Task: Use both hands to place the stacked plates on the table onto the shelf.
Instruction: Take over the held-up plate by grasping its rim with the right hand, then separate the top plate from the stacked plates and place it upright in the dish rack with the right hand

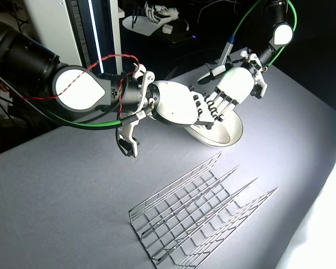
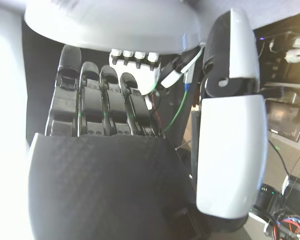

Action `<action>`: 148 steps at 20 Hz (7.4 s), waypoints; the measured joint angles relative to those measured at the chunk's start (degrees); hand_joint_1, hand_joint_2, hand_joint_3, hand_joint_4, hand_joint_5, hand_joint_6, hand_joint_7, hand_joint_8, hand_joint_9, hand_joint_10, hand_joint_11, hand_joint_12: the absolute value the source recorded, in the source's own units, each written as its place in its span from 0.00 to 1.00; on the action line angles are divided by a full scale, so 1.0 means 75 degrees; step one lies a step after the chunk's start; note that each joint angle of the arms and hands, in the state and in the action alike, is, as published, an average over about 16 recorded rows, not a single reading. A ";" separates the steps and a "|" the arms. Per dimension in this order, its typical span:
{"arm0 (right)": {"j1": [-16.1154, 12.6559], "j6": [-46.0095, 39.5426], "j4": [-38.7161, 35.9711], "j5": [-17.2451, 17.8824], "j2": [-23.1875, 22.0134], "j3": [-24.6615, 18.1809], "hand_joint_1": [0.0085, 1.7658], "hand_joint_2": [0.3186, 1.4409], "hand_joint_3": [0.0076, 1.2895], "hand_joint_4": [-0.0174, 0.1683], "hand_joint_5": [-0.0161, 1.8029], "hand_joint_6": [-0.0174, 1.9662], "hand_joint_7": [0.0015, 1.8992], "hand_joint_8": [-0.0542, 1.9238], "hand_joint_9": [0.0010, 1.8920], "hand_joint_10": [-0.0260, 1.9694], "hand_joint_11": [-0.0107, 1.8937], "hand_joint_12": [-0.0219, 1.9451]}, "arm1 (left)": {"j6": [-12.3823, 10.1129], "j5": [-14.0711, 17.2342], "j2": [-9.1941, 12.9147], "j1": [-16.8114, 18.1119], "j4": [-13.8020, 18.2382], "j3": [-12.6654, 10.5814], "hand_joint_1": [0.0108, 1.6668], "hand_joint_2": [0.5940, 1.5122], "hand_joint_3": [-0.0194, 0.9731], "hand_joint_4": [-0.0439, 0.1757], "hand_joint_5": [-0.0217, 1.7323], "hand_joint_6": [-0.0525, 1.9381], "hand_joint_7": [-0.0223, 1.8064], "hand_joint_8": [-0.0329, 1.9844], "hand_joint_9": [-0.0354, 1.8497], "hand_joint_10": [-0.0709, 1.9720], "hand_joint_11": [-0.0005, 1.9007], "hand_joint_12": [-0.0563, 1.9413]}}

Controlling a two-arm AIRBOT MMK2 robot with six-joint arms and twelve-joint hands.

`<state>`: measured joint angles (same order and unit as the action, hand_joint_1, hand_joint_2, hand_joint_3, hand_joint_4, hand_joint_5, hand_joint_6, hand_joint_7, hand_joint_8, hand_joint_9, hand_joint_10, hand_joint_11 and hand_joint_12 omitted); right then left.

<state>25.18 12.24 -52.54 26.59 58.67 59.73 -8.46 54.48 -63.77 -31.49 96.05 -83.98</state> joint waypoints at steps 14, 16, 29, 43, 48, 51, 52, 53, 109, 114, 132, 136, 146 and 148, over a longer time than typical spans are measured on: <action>0.0069 0.0005 0.0006 0.0000 0.1036 0.0932 0.61 0.52 0.01 0.08 0.05 0.02 0.03 0.03 0.02 0.02 0.02 0.29 | -0.0027 0.0001 -0.0006 0.0002 -0.0007 -0.0001 0.00 0.54 0.02 0.17 0.04 0.01 0.02 0.01 0.05 0.04 0.01 0.09; 0.0043 0.0005 0.0006 -0.0008 0.1134 0.1007 0.61 0.52 0.01 0.08 0.05 0.02 0.03 0.03 0.02 0.02 0.02 0.29 | -0.0027 0.0001 -0.0006 0.0003 -0.0008 -0.0001 0.00 0.54 0.02 0.17 0.04 0.01 0.02 0.01 0.05 0.04 0.01 0.09; 0.0000 0.0007 0.0004 -0.0039 0.1300 0.1119 0.62 0.53 0.01 0.08 0.06 0.02 0.03 0.03 0.03 0.02 0.02 0.33 | -0.0028 0.0001 -0.0005 0.0002 -0.0046 -0.0001 0.00 0.55 0.02 0.17 0.04 0.01 0.02 0.01 0.05 0.04 0.01 0.08; 0.0029 0.0060 0.0005 0.0194 0.1287 0.1117 0.68 0.56 0.00 0.09 0.30 0.18 0.28 0.12 0.26 0.15 0.18 0.55 | -0.0036 0.0002 -0.0001 -0.0033 -0.0111 -0.0001 0.00 0.55 0.02 0.16 0.04 0.01 0.03 0.01 0.05 0.04 0.01 0.07; 0.0017 0.0091 0.0002 0.0372 0.1283 0.1112 0.71 0.55 0.00 0.10 0.44 0.33 0.43 0.20 0.40 0.30 0.32 0.65 | -0.0047 0.0016 0.0039 0.0039 -0.0174 0.0005 0.00 0.55 0.02 0.17 0.04 0.01 0.04 0.01 0.06 0.04 0.01 0.09; -0.0014 0.0097 0.0006 0.0466 0.1280 0.1107 0.73 0.54 0.00 0.11 0.50 0.43 0.49 0.25 0.46 0.39 0.41 0.66 | -0.0073 0.0025 0.0132 0.0176 -0.0240 0.0017 0.00 0.55 0.02 0.18 0.05 0.02 0.05 0.01 0.06 0.04 0.01 0.10; -0.0032 0.0098 -0.0001 0.0487 0.1279 0.1105 0.73 0.54 0.00 0.11 0.50 0.46 0.50 0.26 0.47 0.42 0.43 0.66 | -0.0089 0.0027 0.0175 0.0240 -0.0270 0.0023 0.00 0.55 0.02 0.18 0.05 0.02 0.05 0.01 0.06 0.04 0.01 0.10; -0.0055 0.0095 -0.0006 0.0501 0.1277 0.1102 0.73 0.53 0.00 0.11 0.51 0.50 0.51 0.28 0.48 0.45 0.45 0.66 | -0.0108 0.0029 0.0225 0.0313 -0.0301 0.0032 0.00 0.55 0.02 0.19 0.05 0.02 0.05 0.01 0.06 0.04 0.01 0.10; -0.2889 -0.0078 0.6261 -0.1533 0.0765 0.0666 0.77 0.61 0.00 0.06 0.50 0.53 0.55 0.39 0.56 0.55 0.52 0.70 | -0.1045 -0.0359 0.2484 0.2508 0.0215 0.0227 0.00 0.55 0.02 0.20 0.07 0.04 0.06 0.02 0.06 0.04 0.01 0.10; -0.2972 -0.0079 0.6851 -0.1683 0.0641 0.0825 0.77 0.61 0.00 0.06 0.50 0.53 0.55 0.39 0.56 0.55 0.52 0.70 | -0.0837 -0.0287 0.2483 0.2447 0.0154 0.0283 0.00 0.55 0.02 0.20 0.07 0.04 0.06 0.02 0.06 0.04 0.01 0.08; -0.2744 -0.0083 0.7103 -0.1734 -0.0599 0.0812 0.78 0.61 0.00 0.06 0.50 0.53 0.55 0.40 0.54 0.56 0.51 0.72 | -0.0603 -0.0208 0.2481 0.2349 -0.0008 0.0387 0.00 0.55 0.02 0.20 0.08 0.04 0.06 0.02 0.05 0.04 0.01 0.06; -0.2479 -0.0087 0.7095 -0.1606 -0.0880 0.0702 0.78 0.61 0.00 0.06 0.50 0.53 0.55 0.40 0.54 0.56 0.51 0.73 | -0.0575 -0.0228 0.2451 0.2307 -0.0036 0.0415 0.00 0.55 0.02 0.20 0.07 0.04 0.06 0.02 0.05 0.04 0.01 0.06; -0.1814 -0.0136 0.7116 -0.1039 -0.1235 0.0704 0.78 0.62 0.00 0.06 0.50 0.55 0.55 0.41 0.54 0.57 0.50 0.74 | -0.0507 -0.0303 0.2285 0.2058 -0.0119 0.0520 0.00 0.55 0.02 0.20 0.06 0.04 0.05 0.02 0.04 0.04 0.01 0.04; -0.1713 -0.0146 0.7120 -0.0933 -0.1265 0.0723 0.78 0.62 0.00 0.06 0.50 0.55 0.55 0.41 0.54 0.57 0.50 0.74 | -0.0500 -0.0335 0.2228 0.1969 -0.0130 0.0546 0.00 0.55 0.02 0.20 0.06 0.04 0.05 0.02 0.04 0.04 0.01 0.04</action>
<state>12.33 11.15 0.86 19.59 49.18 65.15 -12.21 51.96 -47.06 -16.72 95.07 -79.89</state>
